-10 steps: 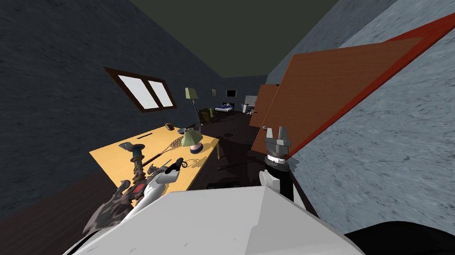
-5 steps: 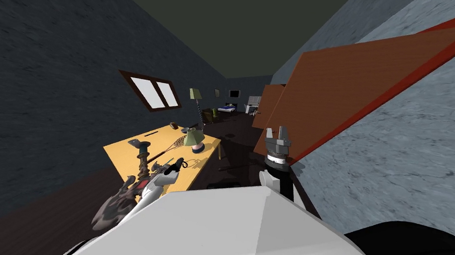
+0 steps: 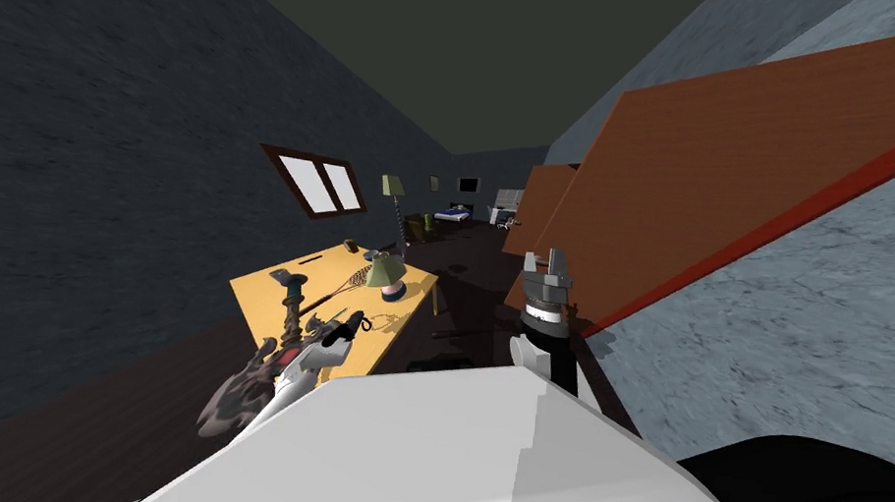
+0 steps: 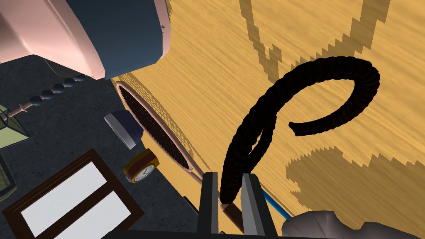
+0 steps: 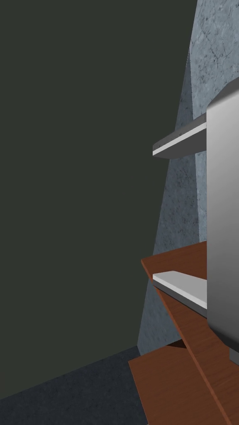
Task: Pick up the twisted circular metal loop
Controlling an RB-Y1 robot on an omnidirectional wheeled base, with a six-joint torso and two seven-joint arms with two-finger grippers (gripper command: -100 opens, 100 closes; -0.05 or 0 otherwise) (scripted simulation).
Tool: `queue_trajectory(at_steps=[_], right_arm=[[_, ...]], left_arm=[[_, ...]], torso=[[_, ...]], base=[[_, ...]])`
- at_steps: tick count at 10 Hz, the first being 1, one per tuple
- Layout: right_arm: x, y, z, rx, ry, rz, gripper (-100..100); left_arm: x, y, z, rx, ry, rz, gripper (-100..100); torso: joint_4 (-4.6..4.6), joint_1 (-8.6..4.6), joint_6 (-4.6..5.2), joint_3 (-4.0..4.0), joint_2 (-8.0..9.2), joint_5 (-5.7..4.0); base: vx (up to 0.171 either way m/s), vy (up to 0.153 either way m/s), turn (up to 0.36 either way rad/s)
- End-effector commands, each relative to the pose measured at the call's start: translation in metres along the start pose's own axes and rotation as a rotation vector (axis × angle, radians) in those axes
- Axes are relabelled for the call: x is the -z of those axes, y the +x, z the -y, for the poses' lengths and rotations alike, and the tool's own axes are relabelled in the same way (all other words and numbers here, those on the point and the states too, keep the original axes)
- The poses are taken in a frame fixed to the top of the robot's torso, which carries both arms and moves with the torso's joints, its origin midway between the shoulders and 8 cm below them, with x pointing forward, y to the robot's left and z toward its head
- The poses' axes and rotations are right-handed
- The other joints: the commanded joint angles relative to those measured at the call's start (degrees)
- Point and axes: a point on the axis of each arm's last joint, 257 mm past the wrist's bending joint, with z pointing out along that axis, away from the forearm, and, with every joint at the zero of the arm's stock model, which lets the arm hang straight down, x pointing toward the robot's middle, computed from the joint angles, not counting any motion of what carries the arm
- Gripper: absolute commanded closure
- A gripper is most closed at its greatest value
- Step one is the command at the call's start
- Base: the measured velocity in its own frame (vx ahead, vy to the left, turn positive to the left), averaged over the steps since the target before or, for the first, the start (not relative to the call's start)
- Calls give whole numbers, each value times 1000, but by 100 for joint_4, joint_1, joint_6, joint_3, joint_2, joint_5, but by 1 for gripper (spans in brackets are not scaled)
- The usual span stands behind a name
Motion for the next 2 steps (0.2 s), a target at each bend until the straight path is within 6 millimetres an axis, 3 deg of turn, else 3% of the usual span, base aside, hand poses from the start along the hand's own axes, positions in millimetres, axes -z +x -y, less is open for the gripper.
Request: queue_trajectory(at_steps=[1,2], right_arm=[[0,0,0,0,0,0,0],[0,0,0,0,0,0,0]], left_arm=[[0,0,0,0,0,0,100],[0,0,0,-1,-1,-1,0]], torso=[[0,0,0,0,0,0],[2,4,5,3,5,1]], base=[[18,-14,33],[0,0,0]])
